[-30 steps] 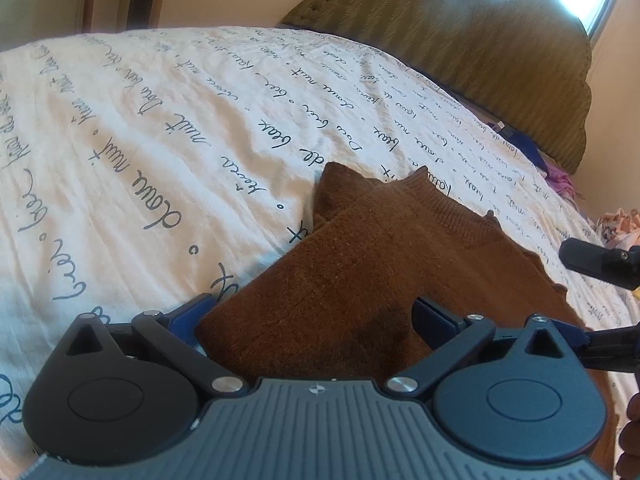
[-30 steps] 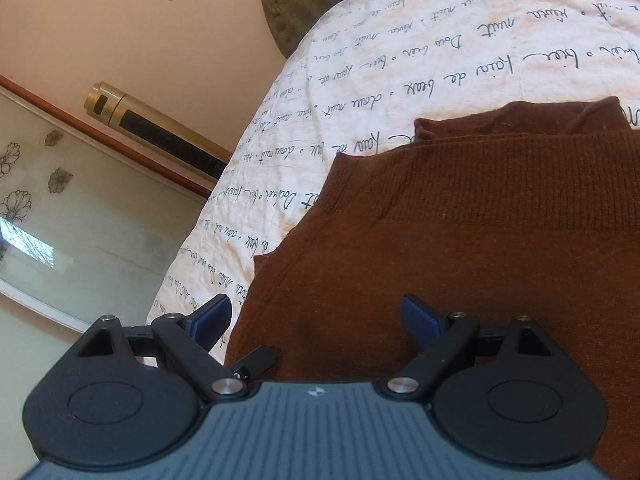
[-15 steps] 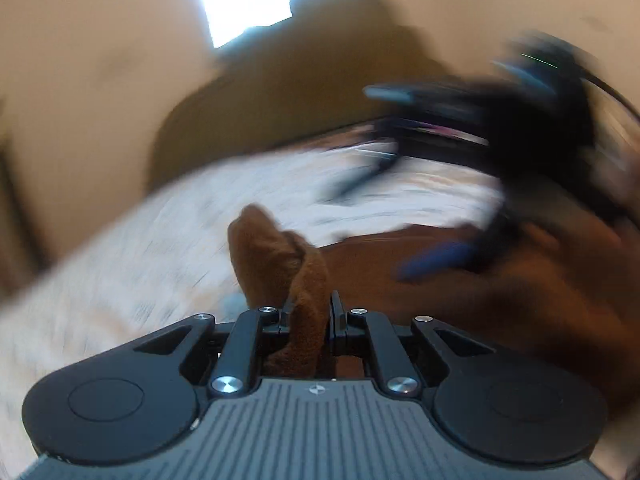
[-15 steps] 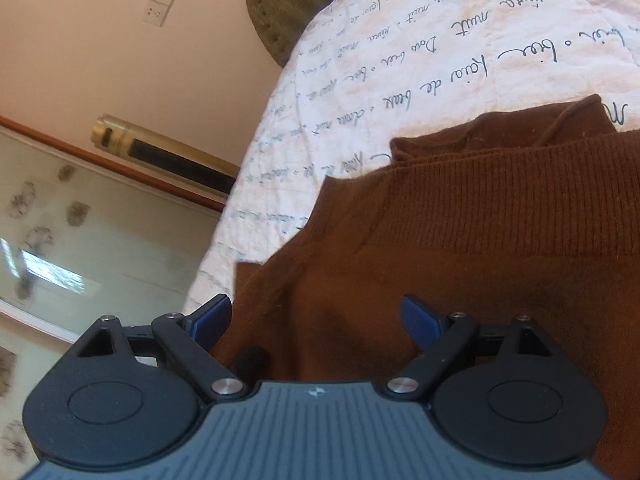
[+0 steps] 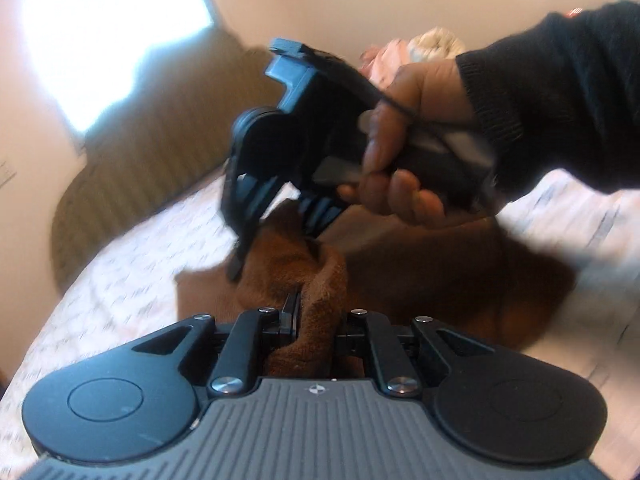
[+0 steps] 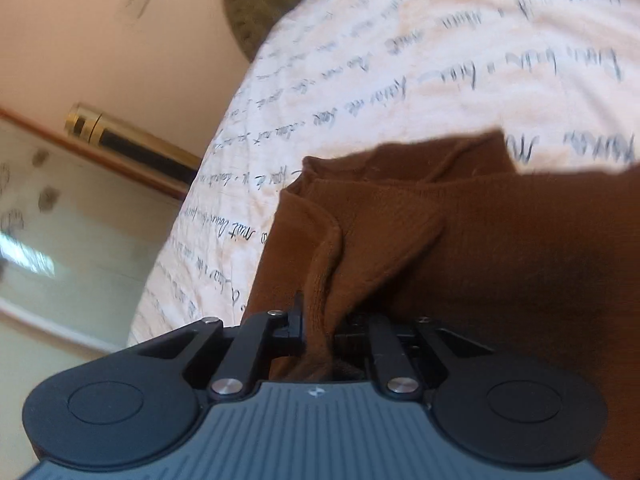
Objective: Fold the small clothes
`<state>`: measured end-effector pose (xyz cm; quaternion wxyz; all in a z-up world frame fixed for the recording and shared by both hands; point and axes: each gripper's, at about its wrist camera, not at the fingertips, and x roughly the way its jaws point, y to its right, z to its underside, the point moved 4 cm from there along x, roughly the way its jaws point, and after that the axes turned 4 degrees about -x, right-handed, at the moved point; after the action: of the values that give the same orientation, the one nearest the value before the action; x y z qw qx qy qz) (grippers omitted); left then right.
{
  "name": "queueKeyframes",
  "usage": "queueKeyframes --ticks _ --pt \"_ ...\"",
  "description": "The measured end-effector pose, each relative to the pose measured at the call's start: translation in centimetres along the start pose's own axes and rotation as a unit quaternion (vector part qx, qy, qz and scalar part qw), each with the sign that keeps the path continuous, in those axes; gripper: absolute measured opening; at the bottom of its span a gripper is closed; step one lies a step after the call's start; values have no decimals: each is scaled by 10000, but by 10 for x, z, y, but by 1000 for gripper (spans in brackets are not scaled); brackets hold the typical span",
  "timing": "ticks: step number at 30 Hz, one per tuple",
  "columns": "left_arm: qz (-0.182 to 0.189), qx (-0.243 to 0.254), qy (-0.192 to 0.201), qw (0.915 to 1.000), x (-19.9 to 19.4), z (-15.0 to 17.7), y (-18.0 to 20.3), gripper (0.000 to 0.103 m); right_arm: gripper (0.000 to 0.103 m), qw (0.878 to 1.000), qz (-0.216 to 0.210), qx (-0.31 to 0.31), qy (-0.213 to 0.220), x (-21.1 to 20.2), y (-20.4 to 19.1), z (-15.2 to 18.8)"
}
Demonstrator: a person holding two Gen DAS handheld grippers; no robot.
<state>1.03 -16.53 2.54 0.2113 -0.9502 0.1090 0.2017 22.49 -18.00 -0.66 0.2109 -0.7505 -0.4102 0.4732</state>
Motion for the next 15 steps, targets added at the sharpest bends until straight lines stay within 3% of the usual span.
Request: queueKeyframes --ticks 3,5,7,8,10,13,15 --pt "356 73 249 9990 -1 -21 31 14 9 9979 287 -525 250 -49 -2 -10" --pt "607 58 60 9981 8 -22 48 14 9 9970 485 -570 201 -69 9 -7" --pt "771 66 -379 9963 27 -9 60 14 11 9953 851 -464 34 -71 32 7" --pt "798 149 -363 9960 29 -4 65 14 12 9940 1035 -352 16 -70 48 15" --pt "892 223 -88 9957 23 -1 64 14 12 9962 795 99 337 -77 74 30" --pt "1473 -221 41 9888 19 -5 47 14 16 9935 532 488 881 -87 84 41" --pt "1651 -266 78 9859 18 -7 42 14 31 9933 514 589 850 -88 85 41"
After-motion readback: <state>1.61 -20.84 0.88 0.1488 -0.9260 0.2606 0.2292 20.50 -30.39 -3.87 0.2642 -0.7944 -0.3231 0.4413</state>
